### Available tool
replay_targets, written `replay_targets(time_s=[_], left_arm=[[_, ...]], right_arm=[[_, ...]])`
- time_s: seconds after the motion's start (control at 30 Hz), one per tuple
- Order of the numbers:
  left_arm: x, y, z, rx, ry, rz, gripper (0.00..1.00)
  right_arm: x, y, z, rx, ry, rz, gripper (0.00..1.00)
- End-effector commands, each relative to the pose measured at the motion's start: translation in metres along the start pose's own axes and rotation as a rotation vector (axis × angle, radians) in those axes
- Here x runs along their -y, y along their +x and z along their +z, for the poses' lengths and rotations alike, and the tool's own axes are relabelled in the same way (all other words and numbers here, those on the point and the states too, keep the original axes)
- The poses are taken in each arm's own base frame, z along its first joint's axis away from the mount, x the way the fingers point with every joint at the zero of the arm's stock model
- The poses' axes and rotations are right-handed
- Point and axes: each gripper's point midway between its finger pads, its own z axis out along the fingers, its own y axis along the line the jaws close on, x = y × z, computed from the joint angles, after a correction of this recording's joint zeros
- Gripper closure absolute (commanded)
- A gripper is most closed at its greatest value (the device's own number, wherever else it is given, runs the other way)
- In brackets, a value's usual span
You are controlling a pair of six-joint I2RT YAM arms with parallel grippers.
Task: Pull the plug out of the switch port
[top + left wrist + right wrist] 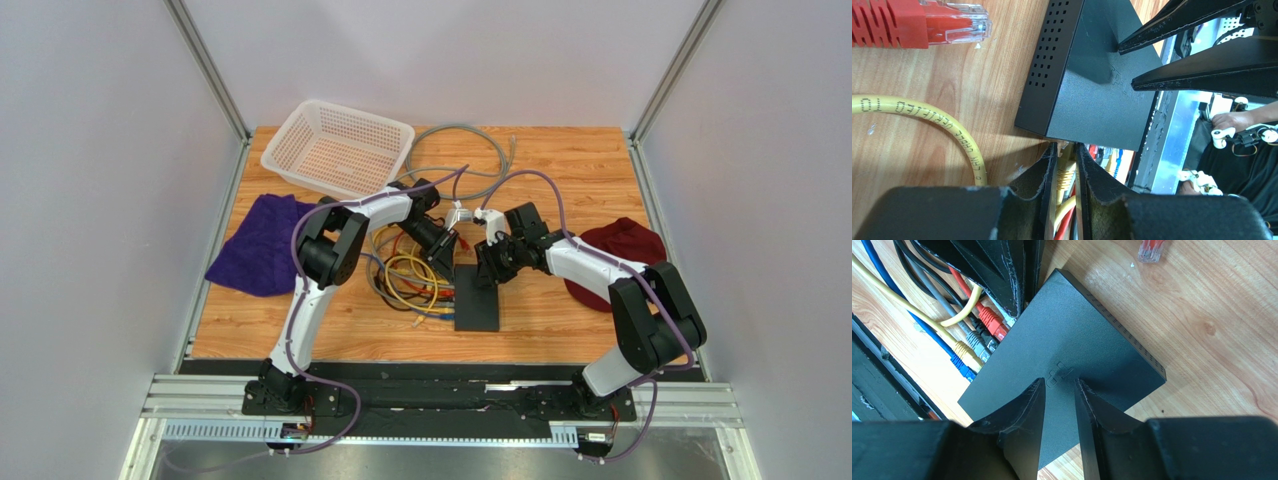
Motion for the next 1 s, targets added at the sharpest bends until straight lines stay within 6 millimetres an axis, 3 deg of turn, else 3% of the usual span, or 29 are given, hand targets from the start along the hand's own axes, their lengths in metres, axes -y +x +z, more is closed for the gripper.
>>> replay_targets(time_s=[0.0,0.13,0.33,0.6,0.7,0.83,0.9,0.97], left_arm=[[-0.008,0.005,0.012,-0.041,-0.027,0.039,1.0],[-0.009,0.009,0.006,-0.066,-0.05,0.089,1.0],[-0.014,0.028,0.014,-0.091,-0.035,0.054,1.0],[-0.004,-0.005,0.0,-0.035,-0.034,0.093,1.0],[-0.005,0.002,0.001,-0.048,-0.032,0.086,1.0],[-0.009,0.028,0.007,-0.084,-0.025,0.057,1.0],[-0.011,0.03,0.005,-0.1,-0.023,0.04,1.0],[-0.006,0.018,0.0,-0.079,-0.012,0.054,1.0]], right_arm=[[0.006,0.007,0.001,-0.033,0.024,-0.006,0.64],[0.006,0.006,0.001,-0.031,0.024,-0.007,0.64],[0.007,0.007,0.002,-0.035,0.022,-0.006,0.65],[0.006,0.007,0.002,-0.034,0.022,-0.006,0.65],[0.007,0.007,0.002,-0.031,0.024,-0.007,0.65],[0.008,0.006,0.001,-0.029,0.027,-0.005,0.64],[0.008,0.007,0.001,-0.032,0.027,-0.004,0.65],[0.007,0.006,0.002,-0.031,0.024,-0.007,0.65]])
